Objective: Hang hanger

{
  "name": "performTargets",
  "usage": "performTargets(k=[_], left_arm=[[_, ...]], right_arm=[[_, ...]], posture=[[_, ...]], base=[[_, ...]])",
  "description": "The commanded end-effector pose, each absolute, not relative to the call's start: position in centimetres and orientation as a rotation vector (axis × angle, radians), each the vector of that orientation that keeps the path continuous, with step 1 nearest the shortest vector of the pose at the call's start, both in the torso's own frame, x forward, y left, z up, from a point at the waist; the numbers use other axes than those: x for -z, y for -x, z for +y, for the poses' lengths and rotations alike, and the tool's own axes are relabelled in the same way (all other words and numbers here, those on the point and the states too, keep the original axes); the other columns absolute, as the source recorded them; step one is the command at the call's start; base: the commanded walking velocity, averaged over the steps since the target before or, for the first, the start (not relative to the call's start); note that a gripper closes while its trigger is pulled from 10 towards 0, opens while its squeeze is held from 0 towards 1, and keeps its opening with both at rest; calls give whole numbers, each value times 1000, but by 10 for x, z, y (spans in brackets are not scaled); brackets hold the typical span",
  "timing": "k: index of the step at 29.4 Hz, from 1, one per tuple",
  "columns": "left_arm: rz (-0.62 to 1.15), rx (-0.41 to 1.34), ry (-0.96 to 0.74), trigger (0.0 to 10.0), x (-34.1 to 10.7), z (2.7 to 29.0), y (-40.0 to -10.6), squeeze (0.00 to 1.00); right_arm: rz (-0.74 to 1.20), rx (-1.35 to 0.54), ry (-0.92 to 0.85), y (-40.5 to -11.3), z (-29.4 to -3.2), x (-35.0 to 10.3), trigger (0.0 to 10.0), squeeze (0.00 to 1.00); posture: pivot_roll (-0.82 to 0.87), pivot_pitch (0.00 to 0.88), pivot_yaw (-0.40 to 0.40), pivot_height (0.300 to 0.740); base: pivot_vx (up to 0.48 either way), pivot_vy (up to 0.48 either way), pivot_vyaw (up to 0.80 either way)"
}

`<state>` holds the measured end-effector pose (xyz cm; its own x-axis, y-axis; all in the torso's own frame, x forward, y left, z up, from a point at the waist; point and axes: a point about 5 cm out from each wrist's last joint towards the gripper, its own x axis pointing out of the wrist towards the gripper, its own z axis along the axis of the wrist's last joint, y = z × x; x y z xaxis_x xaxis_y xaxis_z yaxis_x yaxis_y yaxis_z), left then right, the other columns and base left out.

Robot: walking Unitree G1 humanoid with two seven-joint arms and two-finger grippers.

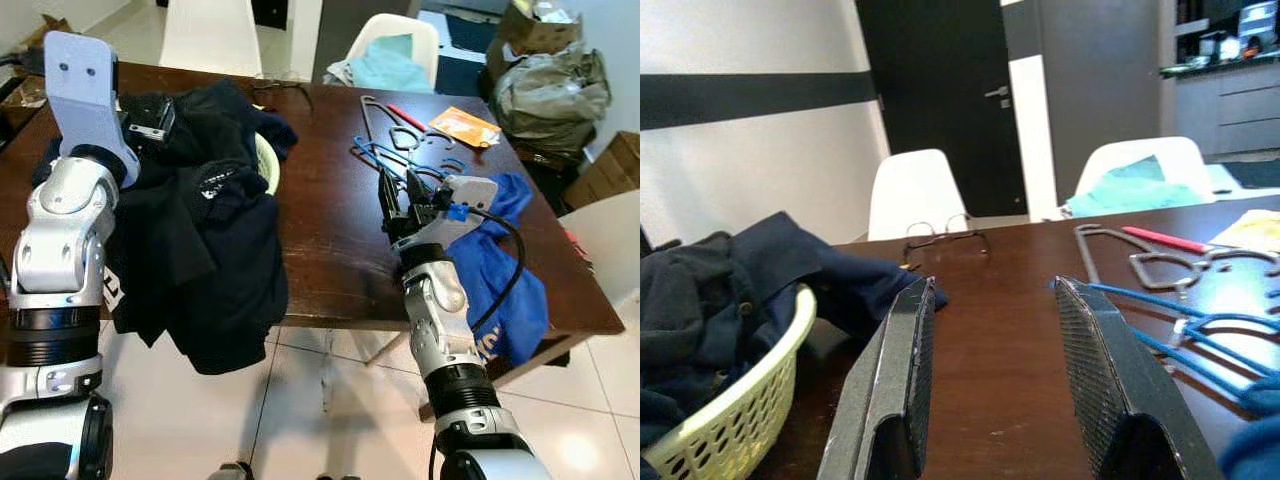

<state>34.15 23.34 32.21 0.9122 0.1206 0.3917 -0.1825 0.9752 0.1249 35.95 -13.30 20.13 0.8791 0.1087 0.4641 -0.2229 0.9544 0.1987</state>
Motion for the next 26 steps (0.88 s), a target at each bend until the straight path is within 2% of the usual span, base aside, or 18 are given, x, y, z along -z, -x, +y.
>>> performTargets(k=[1,9,11,14,17,22,26], left_arm=[[-347,-213,-160,10000,-314,248,-346,0],[-255,-134,-228,10000,-303,251,-358,0],[-188,-82,-217,10000,-294,244,-366,0],[-11,-67,-79,10000,-275,242,-379,0],[44,-61,-103,10000,-269,245,-381,0],[72,-51,-134,10000,-267,247,-382,0],[88,-107,-146,10000,-268,258,-388,0]], right_arm=[[-451,-161,-253,-359,-138,-195,10000,0],[-445,-168,-252,-360,-138,-193,10000,0],[-444,-170,-253,-360,-138,-193,10000,0],[-436,-175,-254,-358,-140,-191,10000,0],[-430,-176,-253,-358,-140,-189,10000,0],[-427,-177,-251,-359,-141,-189,10000,0],[-429,-180,-250,-360,-140,-190,10000,0]], posture=[[65,165,-101,740],[65,159,-101,740],[60,160,-97,740],[59,160,-98,740],[58,163,-102,740],[59,163,-104,740],[59,163,-104,740]], base=[[0,0,0],[0,0,0],[0,0,0],[0,0,0],[0,0,0],[0,0,0],[0,0,0]])
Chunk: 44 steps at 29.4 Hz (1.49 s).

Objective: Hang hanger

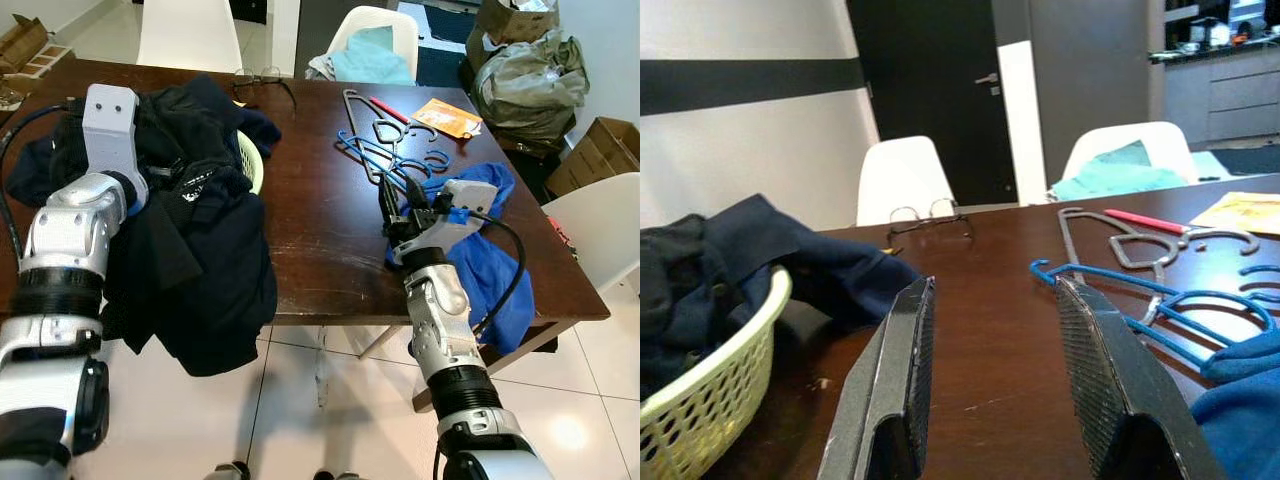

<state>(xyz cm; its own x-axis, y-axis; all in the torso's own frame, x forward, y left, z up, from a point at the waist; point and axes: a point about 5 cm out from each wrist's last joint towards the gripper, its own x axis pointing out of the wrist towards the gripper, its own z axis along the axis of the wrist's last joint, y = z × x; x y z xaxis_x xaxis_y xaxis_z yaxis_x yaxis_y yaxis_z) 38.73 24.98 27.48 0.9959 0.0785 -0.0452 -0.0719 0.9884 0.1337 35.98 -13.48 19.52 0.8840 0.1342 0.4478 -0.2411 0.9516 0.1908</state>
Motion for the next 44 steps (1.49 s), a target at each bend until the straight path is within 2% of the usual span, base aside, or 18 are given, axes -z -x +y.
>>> performTargets(k=[1,11,12,13,14,31,32,33,34,35,36,37,38,40,41,43,44], left_arm=[[88,-107,-146,10000,-268,258,-388,0],[99,-125,-82,10000,-266,258,-393,0],[103,-124,-75,4510,-265,258,-393,0],[103,-124,-75,4510,-265,258,-393,0],[109,-121,-68,0,-264,258,-392,0],[117,-119,-31,0,-259,263,-392,0],[33,-130,-60,0,-269,263,-390,0],[33,-130,-60,0,-269,263,-390,0],[-67,-132,-94,0,-282,261,-388,0],[-67,-132,-94,0,-282,261,-388,0],[-225,-142,-143,0,-301,254,-382,0],[-225,-142,-143,0,-301,254,-382,0],[-412,-148,-187,0,-324,240,-373,0],[-412,-148,-187,0,-324,240,-373,0],[-585,-146,-226,0,-343,224,-360,0],[-585,-146,-226,0,-343,224,-360,0],[-765,-116,-266,0,-360,200,-345,0]], right_arm=[[-429,-180,-250,-360,-140,-190,10000,0],[-429,-191,-253,-359,-137,-190,10000,0],[-428,-192,-253,-359,-137,-190,10000,0],[-428,-192,-253,-359,-137,-190,10000,0],[-428,-193,-253,-359,-137,-190,10000,0],[-420,-195,-250,-360,-137,-189,10000,0],[-420,-192,-252,-360,-137,-189,10000,0],[-420,-192,-252,-360,-137,-189,10000,0],[-421,-190,-254,-360,-138,-189,10000,0],[-421,-190,-254,-360,-138,-189,10000,0],[-422,-189,-256,-359,-137,-189,10000,0],[-422,-189,-256,-359,-137,-189,10000,0],[-422,-188,-259,-359,-137,-189,10000,0],[-422,-188,-259,-359,-137,-189,10000,0],[-423,-188,-261,-359,-136,-189,10000,0],[-423,-188,-261,-359,-136,-189,10000,0],[-425,-189,-263,-359,-136,-189,10000,0]], posture=[[59,163,-104,740],[52,172,-110,740],[52,172,-111,740],[52,172,-111,740],[51,173,-113,740],[55,175,-117,740],[56,174,-114,740],[56,174,-114,740],[56,174,-114,740],[56,174,-114,740],[59,171,-112,740],[59,171,-112,740],[59,170,-113,740],[59,170,-113,740],[58,169,-112,740],[58,169,-112,740],[56,165,-110,740]], base=[[0,0,0],[0,0,0],[0,0,0],[0,0,0],[0,0,0],[0,0,0],[0,0,0],[0,0,0],[0,0,0],[0,0,0],[0,0,0],[0,0,0],[0,0,0],[0,0,0],[0,0,0],[0,0,0],[0,0,0]])
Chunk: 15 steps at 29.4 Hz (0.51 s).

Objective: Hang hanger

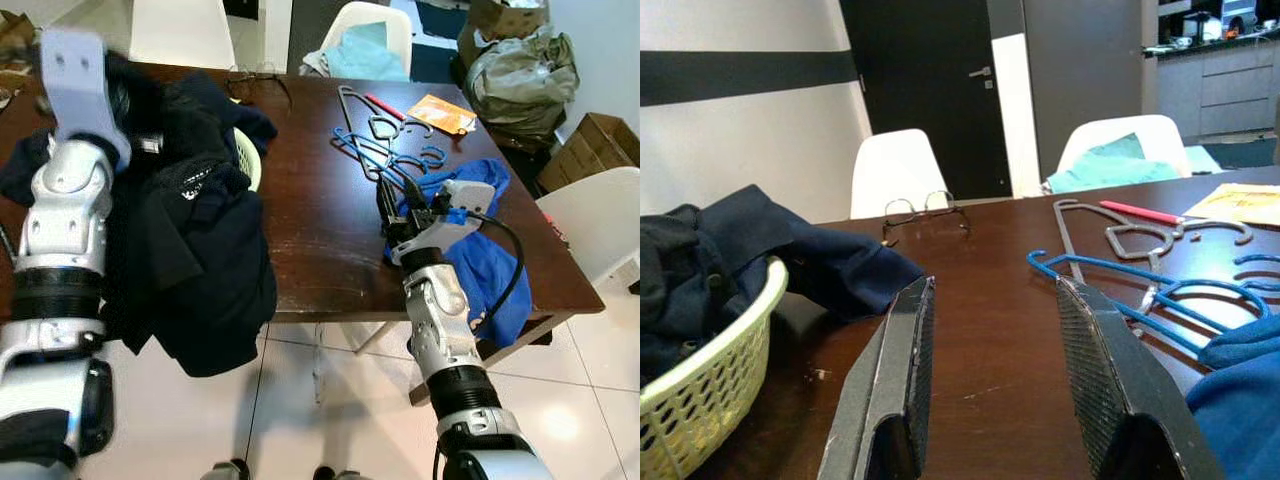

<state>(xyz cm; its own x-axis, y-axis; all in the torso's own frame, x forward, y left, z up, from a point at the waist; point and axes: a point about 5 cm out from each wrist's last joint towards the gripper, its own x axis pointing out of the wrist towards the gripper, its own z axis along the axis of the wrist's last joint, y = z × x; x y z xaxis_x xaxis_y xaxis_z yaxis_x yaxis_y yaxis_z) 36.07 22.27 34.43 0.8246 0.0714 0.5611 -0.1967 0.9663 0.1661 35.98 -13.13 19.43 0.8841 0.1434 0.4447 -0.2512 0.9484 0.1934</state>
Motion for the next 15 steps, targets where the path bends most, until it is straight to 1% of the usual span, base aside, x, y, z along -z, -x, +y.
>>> performTargets(k=[1,2,3,4,5,7,8,9,11,12,15], left_arm=[[-765,-116,-266,0,-360,200,-345,0],[-885,-69,-300,0,-369,179,-333,0],[-960,-3,-315,0,-374,159,-325,0],[-1003,44,-329,0,-376,147,-320,0],[-1003,44,-329,0,-376,147,-320,0],[-1073,132,-385,0,-379,127,-312,0],[-1073,132,-385,0,-379,127,-312,0],[-1108,150,-425,0,-380,120,-308,0],[-1108,150,-425,0,-380,120,-308,0],[-1159,148,-473,0,-381,114,-303,0],[-1201,123,-522,0,-382,110,-299,0]], right_arm=[[-425,-189,-263,-359,-136,-189,10000,0],[-426,-189,-264,-359,-135,-189,10000,0],[-429,-186,-264,-359,-136,-189,10000,0],[-430,-182,-265,-359,-137,-189,10000,0],[-430,-182,-265,-359,-137,-189,10000,0],[-435,-169,-269,-359,-139,-189,10000,0],[-435,-169,-269,-359,-139,-189,10000,0],[-436,-164,-269,-359,-140,-189,10000,0],[-436,-164,-269,-359,-140,-189,10000,0],[-438,-159,-271,-358,-141,-189,10000,0],[-439,-154,-272,-358,-141,-189,10000,0]], posture=[[56,165,-110,740],[57,164,-107,740],[57,164,-107,740],[57,164,-107,740],[57,164,-107,740],[58,158,-100,740],[58,158,-100,740],[58,158,-100,740],[58,158,-100,740],[59,155,-90,740],[60,155,-88,740]], base=[[0,0,0],[0,0,0],[0,0,0],[0,0,0],[0,0,0],[0,0,0],[0,0,0],[0,0,0],[0,0,0],[0,0,0],[0,0,0]])
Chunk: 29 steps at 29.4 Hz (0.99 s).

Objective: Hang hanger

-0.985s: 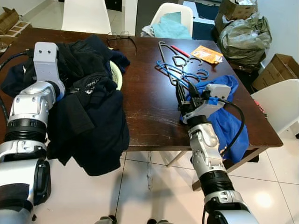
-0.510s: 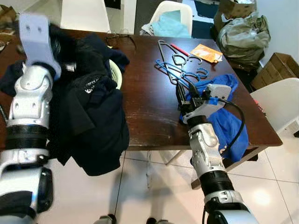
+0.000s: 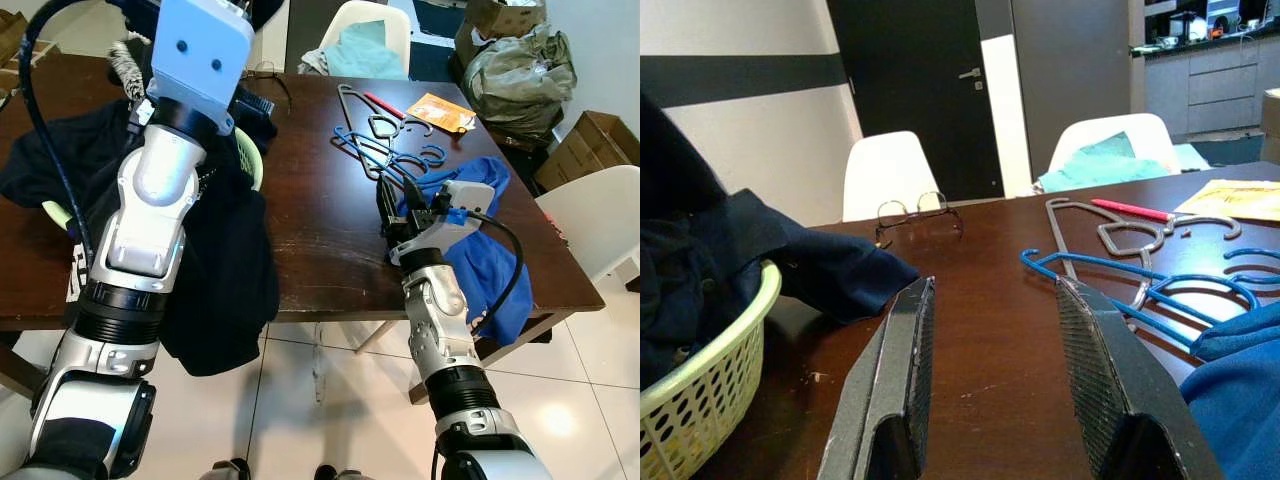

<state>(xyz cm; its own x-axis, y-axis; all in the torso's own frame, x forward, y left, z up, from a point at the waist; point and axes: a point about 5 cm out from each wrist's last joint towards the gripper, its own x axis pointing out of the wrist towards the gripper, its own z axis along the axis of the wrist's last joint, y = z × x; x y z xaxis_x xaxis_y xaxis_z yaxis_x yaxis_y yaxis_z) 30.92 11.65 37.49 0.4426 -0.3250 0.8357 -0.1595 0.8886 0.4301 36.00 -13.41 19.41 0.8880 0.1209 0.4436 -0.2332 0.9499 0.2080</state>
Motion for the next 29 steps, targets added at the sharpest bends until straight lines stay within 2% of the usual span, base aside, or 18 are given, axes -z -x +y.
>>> performTargets(k=[1,5,7,12,13,15,16,17,18,20,21,23,27,28,29], left_arm=[[-1222,113,-557,0,-382,107,-296,0],[-1213,118,-577,0,-379,103,-297,0],[-1122,160,-576,0,-365,97,-305,0],[-1086,211,-579,0,-359,92,-307,0],[-1055,307,-583,0,-350,83,-305,0],[-1055,307,-583,0,-350,83,-305,0],[-1020,446,-605,0,-336,71,-302,0],[-1020,446,-605,0,-336,71,-302,0],[-985,560,-639,0,-323,62,-298,0],[-985,560,-639,0,-323,62,-298,0],[-961,630,-667,0,-314,57,-295,0],[-945,660,-694,0,-308,56,-293,0],[-937,663,-713,0,-306,56,-293,0],[-939,630,-728,4431,-306,59,-294,0],[-939,630,-728,4431,-306,59,-294,0]], right_arm=[[-439,-151,-272,-358,-142,-188,10000,0],[-439,-149,-274,-357,-142,-188,10000,0],[-438,-150,-274,-357,-141,-188,10000,0],[-437,-149,-275,-358,-142,-187,10000,0],[-435,-149,-275,-358,-142,-187,10000,0],[-435,-149,-275,-358,-142,-187,10000,0],[-432,-151,-275,-357,-141,-186,10000,0],[-432,-151,-275,-357,-141,-186,10000,0],[-430,-152,-277,-358,-140,-186,10000,0],[-430,-152,-277,-358,-140,-186,10000,0],[-430,-153,-278,-358,-140,-186,10000,0],[-428,-154,-278,-358,-139,-186,10000,0],[-428,-155,-278,-358,-139,-186,10000,0],[-428,-156,-277,-358,-139,-187,10000,0],[-428,-156,-277,-358,-139,-187,10000,0]], posture=[[60,155,-88,740],[60,155,-88,740],[65,157,-88,740],[66,165,-91,740],[68,167,-96,740],[68,167,-96,740],[70,164,-97,740],[70,164,-97,740],[72,172,-97,740],[72,172,-97,740],[71,176,-98,740],[73,179,-101,740],[73,175,-101,740],[73,175,-101,740],[73,175,-101,740]], base=[[0,0,0],[0,0,0],[0,0,0],[0,0,0],[0,0,0],[0,0,0],[0,0,0],[0,0,0],[0,0,0],[0,0,0],[0,0,0],[0,0,0],[0,0,0],[0,0,0],[0,0,0]])
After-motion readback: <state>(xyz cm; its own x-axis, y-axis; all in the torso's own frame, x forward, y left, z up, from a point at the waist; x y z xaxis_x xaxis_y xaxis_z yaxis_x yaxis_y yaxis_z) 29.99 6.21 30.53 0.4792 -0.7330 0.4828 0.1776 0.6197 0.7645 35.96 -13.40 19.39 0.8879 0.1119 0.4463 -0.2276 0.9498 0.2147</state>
